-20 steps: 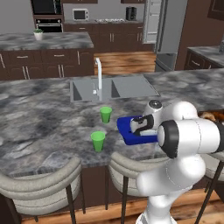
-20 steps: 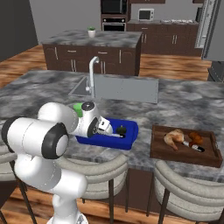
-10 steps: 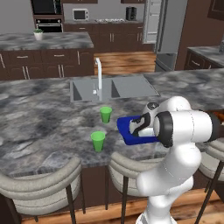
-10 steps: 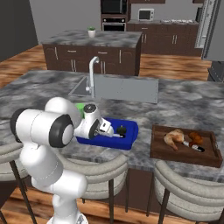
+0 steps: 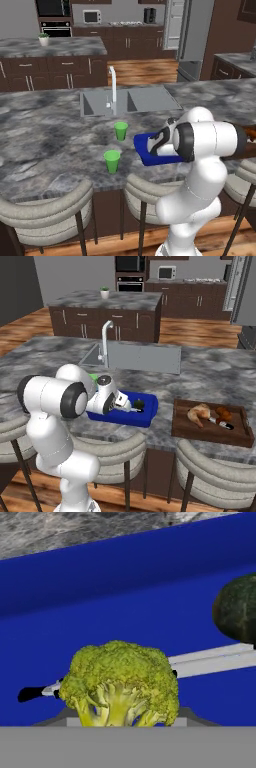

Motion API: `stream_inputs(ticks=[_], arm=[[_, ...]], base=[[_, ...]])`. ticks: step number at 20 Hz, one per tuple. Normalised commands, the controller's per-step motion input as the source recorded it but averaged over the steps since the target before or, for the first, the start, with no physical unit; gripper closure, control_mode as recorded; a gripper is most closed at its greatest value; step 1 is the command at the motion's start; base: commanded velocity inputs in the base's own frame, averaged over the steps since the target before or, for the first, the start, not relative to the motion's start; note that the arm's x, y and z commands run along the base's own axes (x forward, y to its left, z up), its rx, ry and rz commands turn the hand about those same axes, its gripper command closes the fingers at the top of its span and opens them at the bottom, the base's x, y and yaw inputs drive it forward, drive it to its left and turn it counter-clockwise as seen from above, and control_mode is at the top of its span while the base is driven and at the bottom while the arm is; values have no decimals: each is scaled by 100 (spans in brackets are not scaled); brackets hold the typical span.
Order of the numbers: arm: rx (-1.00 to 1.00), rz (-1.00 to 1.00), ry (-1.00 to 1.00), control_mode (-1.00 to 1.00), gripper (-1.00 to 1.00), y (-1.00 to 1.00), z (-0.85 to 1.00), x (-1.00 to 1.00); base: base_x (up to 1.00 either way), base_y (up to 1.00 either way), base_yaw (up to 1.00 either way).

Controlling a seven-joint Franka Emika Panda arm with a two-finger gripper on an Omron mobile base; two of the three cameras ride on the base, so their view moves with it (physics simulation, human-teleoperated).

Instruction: Gather the broccoli and squash from the fridge and place them on a tray on the dining counter. Then gather the chicken drumsticks from the fridge and place them on the other tray.

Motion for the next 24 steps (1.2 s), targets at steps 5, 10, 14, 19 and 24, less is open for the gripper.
stream_inputs(ticks=[5, 10, 14, 19, 24], arm=[[0, 0, 0, -100, -100, -2, -15, 12], [0, 0, 0, -100, -100, -1, -4, -2], [0, 0, -1, -100, -100, 0, 10, -35], [0, 1, -3, -100, -100, -2, 59, -38], [0, 5, -4, -100, -100, -4, 89, -36]], base=[[0, 0, 0], [0, 0, 0], [0, 0, 0], [0, 0, 0], [0, 0, 0]])
